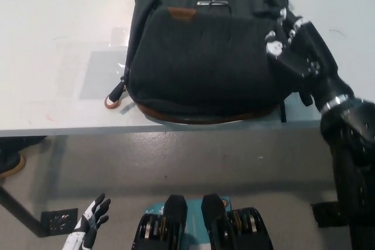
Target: A bag is kept in the middle of the table with its flap loosely closed and the robot uses its right hand to adjust it and opens it
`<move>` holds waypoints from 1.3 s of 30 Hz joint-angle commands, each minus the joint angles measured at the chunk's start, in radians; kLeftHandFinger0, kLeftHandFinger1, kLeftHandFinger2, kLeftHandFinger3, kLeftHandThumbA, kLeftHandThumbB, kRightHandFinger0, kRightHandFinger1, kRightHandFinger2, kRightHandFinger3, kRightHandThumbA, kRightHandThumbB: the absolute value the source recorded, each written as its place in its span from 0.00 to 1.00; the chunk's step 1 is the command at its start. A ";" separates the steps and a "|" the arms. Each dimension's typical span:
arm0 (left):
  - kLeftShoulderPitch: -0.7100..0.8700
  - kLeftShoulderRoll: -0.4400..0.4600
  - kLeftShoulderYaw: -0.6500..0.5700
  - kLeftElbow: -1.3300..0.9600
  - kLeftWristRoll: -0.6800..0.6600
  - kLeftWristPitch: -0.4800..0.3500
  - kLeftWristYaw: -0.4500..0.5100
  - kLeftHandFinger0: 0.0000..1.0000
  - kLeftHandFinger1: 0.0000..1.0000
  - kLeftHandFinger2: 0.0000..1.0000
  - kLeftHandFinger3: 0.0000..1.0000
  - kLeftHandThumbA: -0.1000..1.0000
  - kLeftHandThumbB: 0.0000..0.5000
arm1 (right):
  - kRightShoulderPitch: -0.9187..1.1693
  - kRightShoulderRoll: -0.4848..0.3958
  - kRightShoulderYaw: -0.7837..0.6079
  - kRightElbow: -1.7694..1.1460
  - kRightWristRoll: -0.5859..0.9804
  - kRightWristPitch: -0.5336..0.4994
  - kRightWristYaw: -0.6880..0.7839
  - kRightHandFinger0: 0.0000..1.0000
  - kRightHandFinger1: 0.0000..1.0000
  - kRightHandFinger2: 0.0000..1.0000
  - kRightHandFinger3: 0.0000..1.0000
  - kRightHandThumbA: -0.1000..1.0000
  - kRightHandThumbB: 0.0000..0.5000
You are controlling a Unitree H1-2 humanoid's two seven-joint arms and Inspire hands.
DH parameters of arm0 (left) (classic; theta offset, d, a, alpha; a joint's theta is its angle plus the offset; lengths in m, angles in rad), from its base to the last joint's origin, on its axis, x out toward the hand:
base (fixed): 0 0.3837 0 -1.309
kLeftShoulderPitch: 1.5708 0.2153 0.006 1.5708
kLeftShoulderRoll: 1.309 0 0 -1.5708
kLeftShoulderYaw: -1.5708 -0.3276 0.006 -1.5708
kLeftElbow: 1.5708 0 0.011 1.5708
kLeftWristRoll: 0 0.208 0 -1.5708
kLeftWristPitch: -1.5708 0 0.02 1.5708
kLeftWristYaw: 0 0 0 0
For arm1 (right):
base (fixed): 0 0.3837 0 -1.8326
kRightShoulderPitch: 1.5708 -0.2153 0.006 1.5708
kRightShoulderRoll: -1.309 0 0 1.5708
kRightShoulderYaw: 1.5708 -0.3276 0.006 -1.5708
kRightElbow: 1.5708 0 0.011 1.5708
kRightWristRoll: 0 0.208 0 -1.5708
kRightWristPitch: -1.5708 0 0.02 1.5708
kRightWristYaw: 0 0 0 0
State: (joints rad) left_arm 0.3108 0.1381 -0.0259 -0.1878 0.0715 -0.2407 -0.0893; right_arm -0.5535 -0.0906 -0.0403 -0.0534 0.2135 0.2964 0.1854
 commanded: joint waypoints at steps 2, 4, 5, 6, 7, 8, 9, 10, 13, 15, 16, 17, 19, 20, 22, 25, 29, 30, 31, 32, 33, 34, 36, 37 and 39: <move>-0.020 0.025 0.015 -0.033 -0.009 0.006 -0.006 1.00 1.00 1.00 1.00 1.00 0.00 | 0.059 0.040 0.028 -0.350 -0.024 0.058 -0.052 0.00 0.32 0.50 0.50 0.00 0.26; -0.022 0.026 0.016 -0.036 -0.016 0.010 -0.009 1.00 1.00 1.00 1.00 1.00 0.01 | 0.116 0.050 0.047 -0.377 -0.063 0.030 -0.059 0.00 0.31 0.49 0.49 0.00 0.30; -0.026 0.026 0.017 -0.030 -0.020 0.007 -0.009 1.00 1.00 1.00 1.00 1.00 0.02 | 0.144 0.054 0.053 -0.384 -0.062 0.013 -0.053 0.00 0.29 0.48 0.51 0.00 0.30; -0.032 0.026 0.019 -0.024 -0.021 0.002 -0.008 1.00 1.00 1.00 1.00 1.00 0.02 | 0.178 0.052 0.069 -0.401 -0.073 0.002 -0.045 0.01 0.29 0.47 0.52 0.00 0.29; -0.035 0.025 0.019 -0.023 -0.022 0.001 -0.007 1.00 1.00 1.00 1.00 1.00 0.00 | 0.194 0.048 0.078 -0.406 -0.081 -0.003 -0.041 0.00 0.25 0.42 0.49 0.00 0.30; -0.039 0.025 0.020 -0.022 -0.024 -0.003 -0.008 1.00 1.00 1.00 1.00 1.00 0.00 | 0.228 0.044 0.093 -0.416 -0.088 -0.010 -0.032 0.00 0.23 0.38 0.47 0.00 0.29; -0.040 0.026 0.021 -0.020 -0.024 -0.007 -0.008 1.00 1.00 1.00 1.00 1.00 0.00 | 0.267 0.044 0.104 -0.431 -0.082 -0.008 -0.025 0.00 0.24 0.40 0.50 0.00 0.27; -0.040 0.026 0.021 -0.019 -0.025 -0.007 -0.009 1.00 1.00 1.00 1.00 1.00 0.00 | 0.291 0.043 0.112 -0.439 -0.078 -0.006 -0.021 0.01 0.25 0.41 0.51 0.00 0.27; -0.047 0.025 0.024 -0.024 -0.021 -0.003 -0.008 1.00 1.00 1.00 1.00 1.00 0.02 | 0.375 0.035 0.135 -0.431 -0.061 -0.030 -0.001 0.16 0.35 0.49 0.57 0.15 0.24; -0.053 0.027 0.023 -0.014 -0.012 -0.005 -0.009 1.00 1.00 1.00 1.00 1.00 0.02 | 0.462 -0.028 0.199 -0.375 -0.055 -0.073 0.082 0.69 0.83 0.96 0.98 0.53 0.21; -0.054 0.027 0.023 -0.014 -0.011 -0.004 -0.009 1.00 1.00 1.00 1.00 1.00 0.02 | 0.470 -0.040 0.213 -0.363 -0.058 -0.082 0.092 0.79 0.90 1.00 1.00 0.64 0.23; -0.056 0.028 0.023 -0.009 -0.008 -0.015 -0.008 1.00 1.00 1.00 1.00 1.00 0.00 | 0.505 -0.064 0.248 -0.342 -0.079 -0.083 0.110 0.98 1.00 1.00 1.00 0.75 0.37; -0.062 0.030 0.024 -0.005 -0.010 -0.016 -0.008 1.00 1.00 1.00 1.00 1.00 0.00 | 0.534 -0.091 0.289 -0.309 -0.110 -0.103 0.119 1.00 1.00 1.00 1.00 0.82 0.41; -0.065 0.030 0.024 -0.006 -0.013 -0.010 -0.008 1.00 1.00 1.00 1.00 1.00 0.02 | 0.550 -0.103 0.308 -0.284 -0.120 -0.127 0.122 1.00 1.00 1.00 1.00 0.86 0.40; -0.060 0.031 0.023 -0.013 -0.019 0.000 -0.012 1.00 1.00 1.00 1.00 1.00 0.01 | 0.599 -0.125 0.340 -0.248 -0.146 -0.157 0.117 1.00 1.00 1.00 1.00 0.89 0.42; -0.060 0.026 0.024 -0.006 0.002 -0.015 0.000 1.00 1.00 1.00 1.00 1.00 0.02 | 0.634 -0.147 0.349 -0.214 -0.162 -0.200 0.114 1.00 1.00 1.00 1.00 0.91 0.37; -0.061 0.030 0.022 -0.010 -0.015 -0.008 -0.012 1.00 1.00 1.00 1.00 1.00 0.00 | 0.687 -0.146 0.346 -0.159 -0.152 -0.253 0.111 1.00 1.00 1.00 1.00 0.92 0.38; -0.062 0.030 0.021 -0.011 -0.015 -0.006 -0.012 1.00 1.00 1.00 1.00 1.00 0.00 | 0.692 -0.147 0.345 -0.147 -0.156 -0.264 0.110 1.00 1.00 1.00 1.00 0.92 0.39; -0.061 0.028 0.022 -0.012 -0.012 -0.005 -0.009 1.00 1.00 1.00 1.00 1.00 0.00 | 0.705 -0.147 0.345 -0.128 -0.157 -0.284 0.110 1.00 1.00 1.00 1.00 0.94 0.42; -0.059 0.026 0.022 -0.011 -0.009 -0.007 -0.007 1.00 1.00 1.00 1.00 1.00 0.01 | 0.716 -0.146 0.342 -0.116 -0.154 -0.295 0.111 1.00 1.00 1.00 1.00 0.94 0.43; -0.060 0.025 0.022 -0.009 -0.008 -0.008 -0.006 1.00 1.00 1.00 1.00 1.00 0.01 | 0.722 -0.144 0.339 -0.105 -0.148 -0.302 0.112 1.00 1.00 1.00 1.00 0.94 0.44; -0.060 0.022 0.021 -0.007 -0.004 -0.007 -0.003 1.00 1.00 1.00 1.00 1.00 0.02 | 0.737 -0.144 0.333 -0.094 -0.143 -0.313 0.111 1.00 1.00 1.00 1.00 0.97 0.47; -0.059 0.024 0.021 -0.004 -0.001 -0.009 -0.004 1.00 1.00 1.00 1.00 1.00 0.02 | 0.758 -0.146 0.325 -0.095 -0.138 -0.322 0.109 1.00 1.00 1.00 1.00 1.00 0.45; -0.057 0.025 0.021 -0.004 -0.001 -0.010 -0.004 1.00 1.00 1.00 1.00 1.00 0.02 | 0.766 -0.144 0.321 -0.090 -0.135 -0.330 0.108 1.00 1.00 1.00 1.00 1.00 0.47; -0.055 0.027 0.021 -0.002 0.004 -0.013 -0.004 1.00 1.00 1.00 1.00 1.00 0.00 | 0.781 -0.136 0.304 -0.077 -0.120 -0.343 0.100 1.00 1.00 1.00 1.00 1.00 0.47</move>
State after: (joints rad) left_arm 0.2502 0.1523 -0.0030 -0.1815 0.0684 -0.2388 -0.0897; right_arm 0.2109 -0.2249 0.2911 -0.1370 0.0789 0.0411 0.2786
